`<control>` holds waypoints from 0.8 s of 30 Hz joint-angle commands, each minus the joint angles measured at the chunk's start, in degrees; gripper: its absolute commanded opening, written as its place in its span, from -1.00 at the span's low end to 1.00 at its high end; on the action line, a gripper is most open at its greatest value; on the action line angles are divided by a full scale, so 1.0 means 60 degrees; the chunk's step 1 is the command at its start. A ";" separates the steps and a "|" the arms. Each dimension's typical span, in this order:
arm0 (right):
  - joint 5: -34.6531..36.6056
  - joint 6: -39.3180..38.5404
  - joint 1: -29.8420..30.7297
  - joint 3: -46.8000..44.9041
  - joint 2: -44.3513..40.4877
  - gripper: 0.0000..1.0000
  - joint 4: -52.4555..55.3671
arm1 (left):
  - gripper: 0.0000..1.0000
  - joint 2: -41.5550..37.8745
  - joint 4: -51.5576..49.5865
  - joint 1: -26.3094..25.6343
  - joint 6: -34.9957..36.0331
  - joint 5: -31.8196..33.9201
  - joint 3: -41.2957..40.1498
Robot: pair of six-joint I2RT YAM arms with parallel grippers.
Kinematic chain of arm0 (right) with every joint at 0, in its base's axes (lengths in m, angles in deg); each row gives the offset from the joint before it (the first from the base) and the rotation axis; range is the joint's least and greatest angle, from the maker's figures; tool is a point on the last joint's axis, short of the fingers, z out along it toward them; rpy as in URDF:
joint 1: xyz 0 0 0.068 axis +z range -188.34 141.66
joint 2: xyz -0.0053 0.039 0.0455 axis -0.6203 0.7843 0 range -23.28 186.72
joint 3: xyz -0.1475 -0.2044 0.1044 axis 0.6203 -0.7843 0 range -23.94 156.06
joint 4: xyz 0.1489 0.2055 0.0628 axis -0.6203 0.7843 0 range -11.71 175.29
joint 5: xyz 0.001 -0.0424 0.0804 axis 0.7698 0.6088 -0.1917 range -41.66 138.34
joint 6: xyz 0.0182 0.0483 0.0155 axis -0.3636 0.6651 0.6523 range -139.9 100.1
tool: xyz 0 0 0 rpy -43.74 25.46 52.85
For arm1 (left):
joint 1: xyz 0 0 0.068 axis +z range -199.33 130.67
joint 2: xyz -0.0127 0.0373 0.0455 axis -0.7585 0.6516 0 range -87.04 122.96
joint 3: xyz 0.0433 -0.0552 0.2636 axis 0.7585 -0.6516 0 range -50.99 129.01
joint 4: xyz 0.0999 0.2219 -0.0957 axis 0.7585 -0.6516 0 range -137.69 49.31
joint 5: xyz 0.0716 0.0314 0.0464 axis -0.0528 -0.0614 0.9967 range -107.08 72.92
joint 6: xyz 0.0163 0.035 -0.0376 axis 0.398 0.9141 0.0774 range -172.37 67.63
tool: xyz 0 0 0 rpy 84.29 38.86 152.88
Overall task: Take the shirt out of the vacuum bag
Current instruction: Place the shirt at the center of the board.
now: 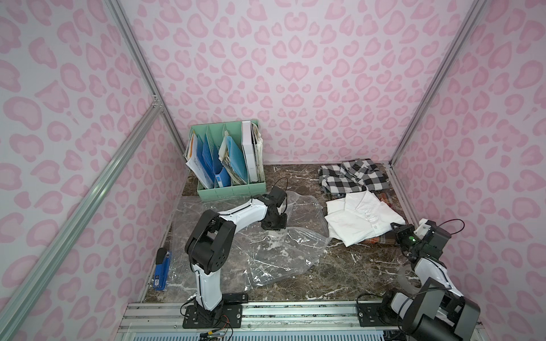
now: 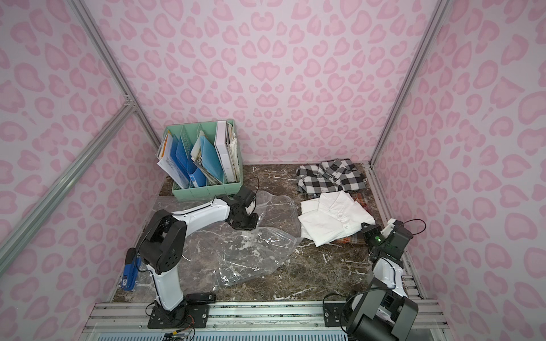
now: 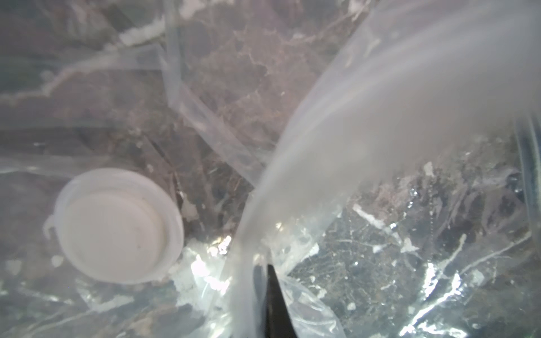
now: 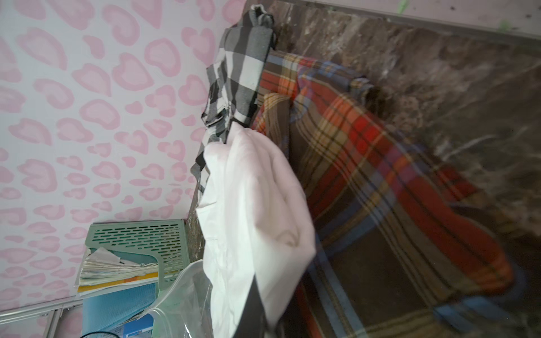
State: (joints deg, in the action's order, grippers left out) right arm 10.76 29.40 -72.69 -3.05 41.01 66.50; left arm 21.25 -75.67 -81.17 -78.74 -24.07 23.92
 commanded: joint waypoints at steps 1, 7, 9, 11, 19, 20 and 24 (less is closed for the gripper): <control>0.0445 -0.0569 -0.0124 0.0342 0.0569 -1.00 0.0660 | -0.92 -0.0266 -0.0386 0.0167 0.0106 0.0343 0.0118; 0.0794 -0.0649 -0.0065 0.0374 0.1042 -0.41 0.1325 | -0.92 -0.0723 -0.0693 0.0442 0.0200 0.0387 0.0743; 0.0888 -0.0744 -0.0060 0.0395 0.1198 -0.07 0.1731 | -0.92 -0.0689 -0.0565 0.0431 0.0234 0.0218 0.0886; 0.0874 -0.0892 -0.0046 0.0490 0.1313 0.10 0.2143 | -0.92 -0.0562 -0.0497 0.0442 0.0191 0.0287 0.0951; 0.1694 -0.1586 -0.0045 0.1615 0.1003 0.64 0.4534 | -0.92 -0.0149 -0.0920 0.0457 0.0241 0.0749 0.2431; 0.1587 -0.1512 -0.0061 0.1649 0.0888 0.89 0.4597 | -0.93 -0.0148 -0.0970 0.0457 0.0256 0.0715 0.2584; 0.1505 -0.1390 -0.0076 0.1909 0.0349 0.98 0.5094 | -0.91 -0.0450 -0.0822 0.0443 0.0315 0.0342 0.2748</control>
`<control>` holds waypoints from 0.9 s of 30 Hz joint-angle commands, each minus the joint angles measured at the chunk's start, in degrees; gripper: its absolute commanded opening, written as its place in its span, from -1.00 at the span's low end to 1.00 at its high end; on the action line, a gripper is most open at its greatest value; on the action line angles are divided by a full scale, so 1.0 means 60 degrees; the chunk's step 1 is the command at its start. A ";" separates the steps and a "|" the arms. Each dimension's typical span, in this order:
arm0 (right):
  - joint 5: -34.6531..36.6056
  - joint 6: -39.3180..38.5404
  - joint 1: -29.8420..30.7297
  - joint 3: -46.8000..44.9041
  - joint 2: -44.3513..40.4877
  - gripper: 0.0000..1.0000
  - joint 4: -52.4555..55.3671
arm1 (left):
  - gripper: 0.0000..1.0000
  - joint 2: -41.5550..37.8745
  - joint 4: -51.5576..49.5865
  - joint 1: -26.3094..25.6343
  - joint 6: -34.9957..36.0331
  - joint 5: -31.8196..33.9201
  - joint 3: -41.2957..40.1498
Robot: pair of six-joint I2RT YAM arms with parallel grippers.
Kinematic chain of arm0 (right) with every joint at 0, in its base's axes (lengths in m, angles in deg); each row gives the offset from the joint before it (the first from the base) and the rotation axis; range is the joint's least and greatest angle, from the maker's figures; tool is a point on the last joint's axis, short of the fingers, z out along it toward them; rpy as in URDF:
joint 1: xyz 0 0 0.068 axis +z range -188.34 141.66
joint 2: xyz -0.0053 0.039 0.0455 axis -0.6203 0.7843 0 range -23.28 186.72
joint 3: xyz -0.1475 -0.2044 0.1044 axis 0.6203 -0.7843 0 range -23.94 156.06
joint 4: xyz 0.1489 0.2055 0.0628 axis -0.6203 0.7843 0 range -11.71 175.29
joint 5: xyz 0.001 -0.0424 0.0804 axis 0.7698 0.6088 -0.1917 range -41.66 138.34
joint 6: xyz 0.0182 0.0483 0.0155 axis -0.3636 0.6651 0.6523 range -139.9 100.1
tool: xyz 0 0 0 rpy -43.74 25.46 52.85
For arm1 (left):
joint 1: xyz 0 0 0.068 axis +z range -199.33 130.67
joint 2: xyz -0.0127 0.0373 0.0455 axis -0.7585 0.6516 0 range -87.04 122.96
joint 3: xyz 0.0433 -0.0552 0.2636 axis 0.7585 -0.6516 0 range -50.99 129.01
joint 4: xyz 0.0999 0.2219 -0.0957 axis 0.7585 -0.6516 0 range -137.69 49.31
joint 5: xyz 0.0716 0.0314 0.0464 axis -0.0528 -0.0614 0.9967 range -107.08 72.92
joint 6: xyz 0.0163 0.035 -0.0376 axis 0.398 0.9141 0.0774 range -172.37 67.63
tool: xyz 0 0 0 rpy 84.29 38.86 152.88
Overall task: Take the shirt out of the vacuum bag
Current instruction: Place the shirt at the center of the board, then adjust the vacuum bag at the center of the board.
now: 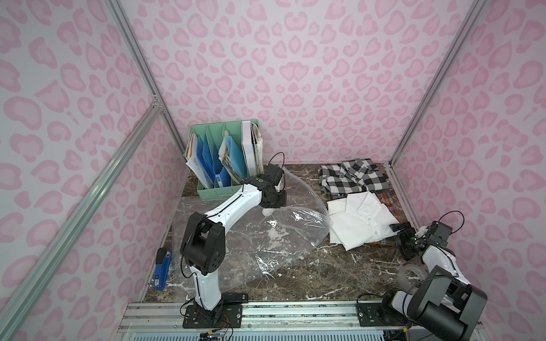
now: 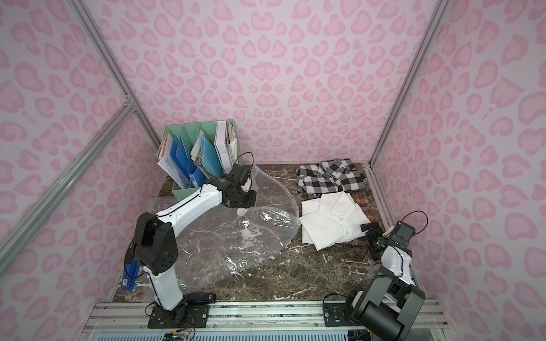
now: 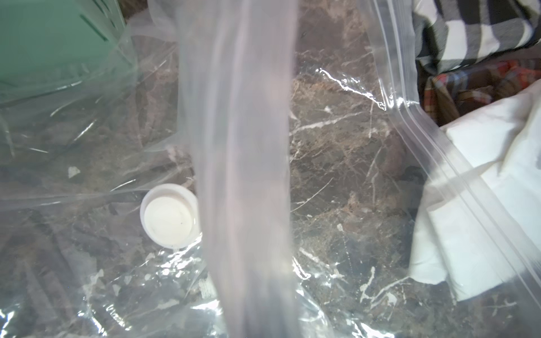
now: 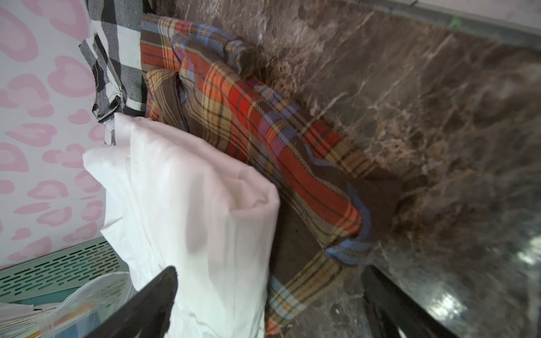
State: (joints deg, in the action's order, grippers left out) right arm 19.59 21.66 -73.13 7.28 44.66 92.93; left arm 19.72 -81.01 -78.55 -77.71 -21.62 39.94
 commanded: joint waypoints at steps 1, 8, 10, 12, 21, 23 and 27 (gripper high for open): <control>-0.0005 -0.0129 -0.0003 0.0273 -0.0416 0.98 0.0834 | -0.90 -0.0328 0.0173 0.0005 0.0137 -0.0146 -0.0021; -0.0856 0.0183 0.0173 0.0491 -0.0755 0.98 0.1174 | 0.42 -0.0715 0.0806 -0.0058 0.0138 -0.0991 -0.0467; -0.1122 0.0283 0.0412 0.0722 -0.0755 0.99 0.1047 | 0.87 -0.0956 0.0996 -0.0125 0.0080 -0.1052 -0.0366; -0.1227 0.0262 0.0793 0.1087 -0.0769 0.98 0.0859 | 0.97 -0.1167 0.1186 -0.0126 -0.0005 -0.1171 -0.0178; -0.0141 -0.0231 0.3091 0.2904 -0.0216 0.99 0.0947 | 0.97 -0.2194 0.1828 0.0086 -0.0223 -0.1279 0.0562; 0.0093 -0.0373 0.3613 0.3165 -0.0317 0.98 0.0754 | 0.97 -0.2577 0.2093 0.0269 -0.0327 -0.1228 0.0245; -0.0216 -0.0601 0.5117 0.3559 -0.0529 0.98 -0.0356 | 0.97 -0.3507 0.2472 0.0620 -0.0721 -0.0686 -0.1048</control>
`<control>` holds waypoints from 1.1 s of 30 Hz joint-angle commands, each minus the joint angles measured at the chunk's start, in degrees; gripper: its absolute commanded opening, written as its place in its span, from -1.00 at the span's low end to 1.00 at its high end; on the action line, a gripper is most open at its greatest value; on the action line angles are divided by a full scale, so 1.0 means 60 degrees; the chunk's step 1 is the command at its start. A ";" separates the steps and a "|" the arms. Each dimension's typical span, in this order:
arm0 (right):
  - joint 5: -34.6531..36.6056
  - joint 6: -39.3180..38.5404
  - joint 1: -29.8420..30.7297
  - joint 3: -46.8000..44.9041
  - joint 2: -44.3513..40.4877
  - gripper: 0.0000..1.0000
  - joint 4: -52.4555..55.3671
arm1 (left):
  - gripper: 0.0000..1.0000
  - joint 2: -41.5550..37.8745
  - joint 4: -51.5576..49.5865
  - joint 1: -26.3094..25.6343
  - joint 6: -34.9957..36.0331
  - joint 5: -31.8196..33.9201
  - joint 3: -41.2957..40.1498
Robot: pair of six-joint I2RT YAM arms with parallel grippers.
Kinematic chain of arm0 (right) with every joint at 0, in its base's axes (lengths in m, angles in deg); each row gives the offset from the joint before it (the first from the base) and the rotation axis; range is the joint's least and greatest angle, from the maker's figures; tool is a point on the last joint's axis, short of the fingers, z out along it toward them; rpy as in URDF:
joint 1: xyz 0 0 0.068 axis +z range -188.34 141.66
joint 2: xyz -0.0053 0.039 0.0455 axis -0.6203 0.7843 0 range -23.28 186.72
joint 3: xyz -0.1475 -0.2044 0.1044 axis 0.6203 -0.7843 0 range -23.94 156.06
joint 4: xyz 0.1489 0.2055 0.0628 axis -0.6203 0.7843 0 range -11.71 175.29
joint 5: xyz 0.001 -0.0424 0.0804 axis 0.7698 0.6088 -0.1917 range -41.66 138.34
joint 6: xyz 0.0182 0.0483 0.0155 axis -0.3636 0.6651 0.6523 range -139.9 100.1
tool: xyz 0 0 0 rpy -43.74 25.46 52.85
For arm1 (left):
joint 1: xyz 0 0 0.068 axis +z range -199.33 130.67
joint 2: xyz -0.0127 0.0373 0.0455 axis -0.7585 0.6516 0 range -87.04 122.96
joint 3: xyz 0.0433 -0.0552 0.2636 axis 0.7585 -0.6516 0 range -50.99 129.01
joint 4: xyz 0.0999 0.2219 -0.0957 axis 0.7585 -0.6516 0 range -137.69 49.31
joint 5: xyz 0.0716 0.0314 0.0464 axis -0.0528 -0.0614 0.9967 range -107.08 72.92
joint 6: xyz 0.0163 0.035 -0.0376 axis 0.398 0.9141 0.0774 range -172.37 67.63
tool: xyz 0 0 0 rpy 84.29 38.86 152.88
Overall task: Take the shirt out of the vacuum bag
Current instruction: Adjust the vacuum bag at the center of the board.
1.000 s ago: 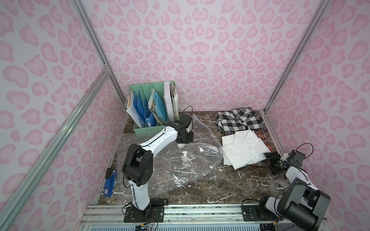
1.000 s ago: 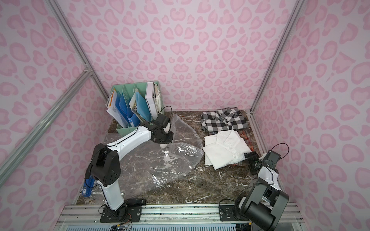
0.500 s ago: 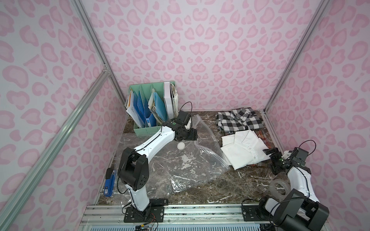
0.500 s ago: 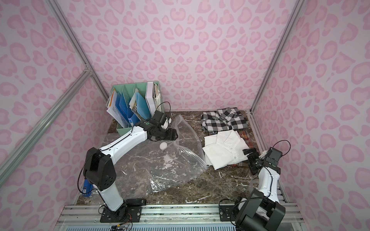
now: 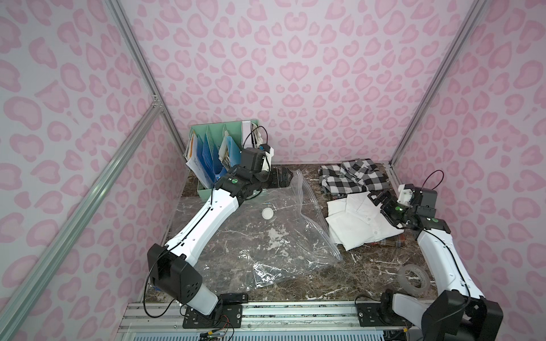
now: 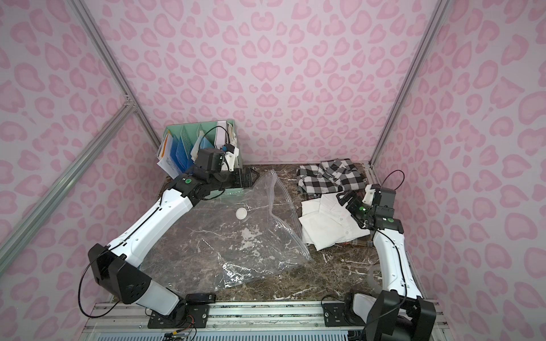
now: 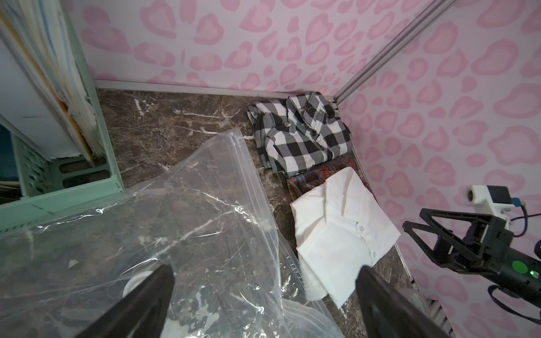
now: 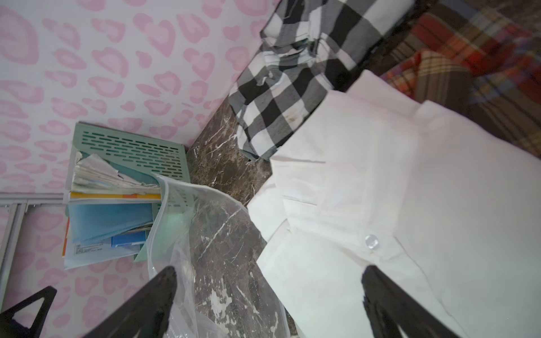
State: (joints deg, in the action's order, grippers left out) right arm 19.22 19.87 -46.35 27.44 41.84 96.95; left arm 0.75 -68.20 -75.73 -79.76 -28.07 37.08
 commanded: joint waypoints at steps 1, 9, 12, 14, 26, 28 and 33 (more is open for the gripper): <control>-0.0306 -0.0230 0.1191 0.0289 0.0034 0.98 -0.1251 | 0.97 -0.0499 0.0252 0.0289 -0.0512 0.0500 -0.0852; -0.0128 -0.0538 0.5283 0.1464 0.1813 0.99 -0.1542 | 0.97 -0.1514 0.0024 0.1557 -0.0770 0.1092 -0.2515; -0.0584 -0.0456 0.5832 0.1675 0.2232 0.98 -0.2051 | 0.97 -0.1903 0.0417 0.2211 -0.0700 0.0871 -0.3031; -0.0742 -0.0630 0.6198 0.1954 0.2463 0.98 -0.2132 | 0.97 -0.2131 0.0548 0.2464 -0.0539 0.1069 -0.3180; -0.0019 0.0100 0.6474 0.2839 0.5967 0.90 -0.1615 | 0.97 -0.2744 0.0741 0.2953 -0.0345 0.1344 -0.4097; 0.0262 0.0495 0.5963 0.2337 0.6038 0.88 -0.1892 | 0.97 -0.2902 0.0703 0.2986 -0.0244 0.1363 -0.4293; 0.0532 0.0179 0.5517 0.2081 0.5831 0.89 -0.1352 | 0.97 -0.3123 0.0463 0.3073 -0.0093 0.1457 -0.4473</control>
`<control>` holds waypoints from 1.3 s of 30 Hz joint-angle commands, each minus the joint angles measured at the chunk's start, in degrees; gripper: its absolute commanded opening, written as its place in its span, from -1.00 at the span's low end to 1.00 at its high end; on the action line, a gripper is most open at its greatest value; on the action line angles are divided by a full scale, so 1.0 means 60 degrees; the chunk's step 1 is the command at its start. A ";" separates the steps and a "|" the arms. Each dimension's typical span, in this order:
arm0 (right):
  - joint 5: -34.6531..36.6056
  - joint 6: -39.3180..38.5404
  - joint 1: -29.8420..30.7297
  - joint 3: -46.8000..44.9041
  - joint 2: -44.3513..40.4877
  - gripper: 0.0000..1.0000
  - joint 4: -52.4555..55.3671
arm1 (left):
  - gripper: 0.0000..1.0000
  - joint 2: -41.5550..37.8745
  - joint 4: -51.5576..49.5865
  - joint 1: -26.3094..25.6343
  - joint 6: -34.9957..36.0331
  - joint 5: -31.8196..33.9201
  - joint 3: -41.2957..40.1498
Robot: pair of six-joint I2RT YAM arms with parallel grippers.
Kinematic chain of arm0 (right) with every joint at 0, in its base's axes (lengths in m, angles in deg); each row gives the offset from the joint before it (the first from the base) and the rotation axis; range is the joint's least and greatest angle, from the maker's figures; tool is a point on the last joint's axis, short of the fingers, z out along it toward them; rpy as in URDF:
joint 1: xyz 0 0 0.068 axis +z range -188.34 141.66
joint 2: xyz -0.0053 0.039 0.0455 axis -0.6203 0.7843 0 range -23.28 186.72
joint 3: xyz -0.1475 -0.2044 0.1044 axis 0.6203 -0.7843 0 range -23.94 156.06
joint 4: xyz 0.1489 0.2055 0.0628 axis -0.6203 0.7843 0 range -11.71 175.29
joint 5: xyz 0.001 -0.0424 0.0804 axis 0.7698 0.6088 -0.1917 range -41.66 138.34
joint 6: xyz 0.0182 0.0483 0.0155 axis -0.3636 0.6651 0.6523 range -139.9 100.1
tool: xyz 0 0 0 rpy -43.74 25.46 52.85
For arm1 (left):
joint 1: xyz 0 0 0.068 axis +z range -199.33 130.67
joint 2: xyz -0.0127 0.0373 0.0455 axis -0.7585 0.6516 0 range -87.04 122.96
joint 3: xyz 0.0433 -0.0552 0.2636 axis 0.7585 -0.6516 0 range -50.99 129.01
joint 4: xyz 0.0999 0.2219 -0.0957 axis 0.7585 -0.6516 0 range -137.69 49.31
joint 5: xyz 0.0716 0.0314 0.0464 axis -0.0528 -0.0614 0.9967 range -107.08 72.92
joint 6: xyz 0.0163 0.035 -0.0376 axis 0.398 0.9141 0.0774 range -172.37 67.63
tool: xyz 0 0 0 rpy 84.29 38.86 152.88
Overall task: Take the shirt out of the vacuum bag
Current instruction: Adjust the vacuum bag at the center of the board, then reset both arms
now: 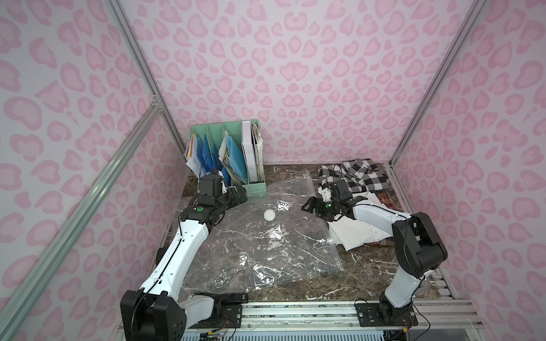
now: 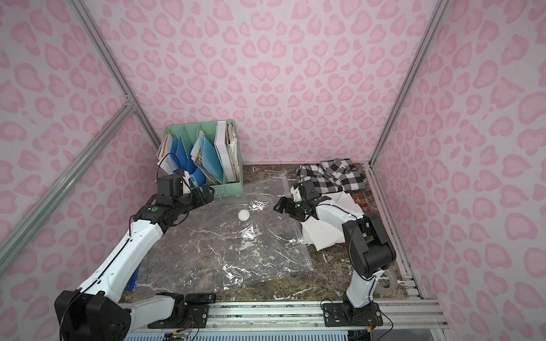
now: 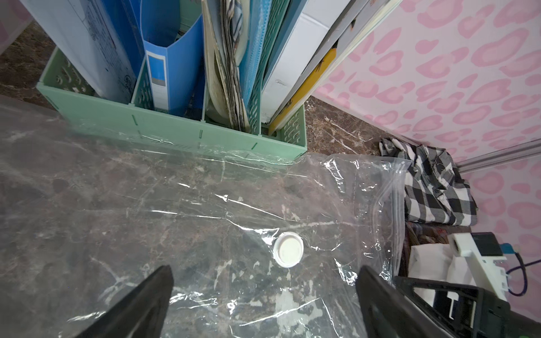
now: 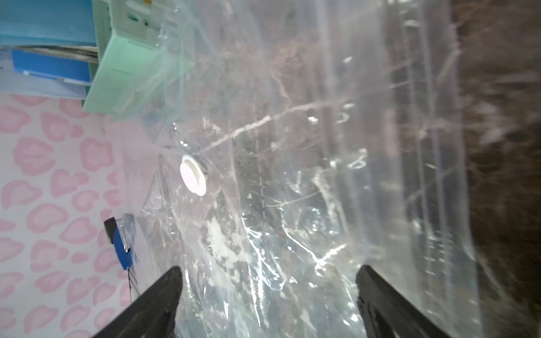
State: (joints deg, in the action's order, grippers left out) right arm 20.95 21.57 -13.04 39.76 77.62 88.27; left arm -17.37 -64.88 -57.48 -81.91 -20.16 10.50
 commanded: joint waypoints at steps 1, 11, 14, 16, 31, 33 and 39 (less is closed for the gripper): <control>0.0256 -0.0227 -0.0044 0.0065 -0.0062 0.89 0.0332 | 0.97 -0.0128 -0.0084 0.0059 0.0272 0.0167 -0.0097; 0.0361 -0.1537 -0.0505 0.0416 -0.2182 0.97 0.0014 | 0.97 -0.0342 0.0870 0.0173 0.0787 0.0009 0.0012; 0.1964 -0.2070 -0.1615 0.0213 -0.3249 0.98 0.0611 | 0.97 -0.0553 0.1444 0.0208 0.0966 0.0639 -0.0318; 0.2475 -0.2382 -0.2638 -0.0452 -0.3975 0.98 0.0208 | 0.97 -0.0618 0.1874 0.0213 0.0925 0.1059 -0.0603; 0.7504 -0.5687 -0.4517 -0.6494 -0.5965 0.98 -0.6747 | 0.97 -0.0561 1.0598 0.0205 0.4195 0.3144 -0.6538; 0.7464 -0.5773 -0.4534 -0.7385 -0.6021 0.98 -0.8284 | 0.97 -0.0075 1.1513 0.0214 0.4514 0.3460 -0.6913; 0.6742 -0.6045 -0.4393 -0.8200 -0.4958 0.99 -1.0761 | 0.97 0.1136 1.3794 0.0210 0.5127 0.2809 -0.7624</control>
State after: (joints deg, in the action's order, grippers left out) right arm 62.52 -12.31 -40.14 -8.39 45.42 37.10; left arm -13.11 5.44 -56.25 -54.87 -1.10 -34.74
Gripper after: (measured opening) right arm 0.992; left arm 0.984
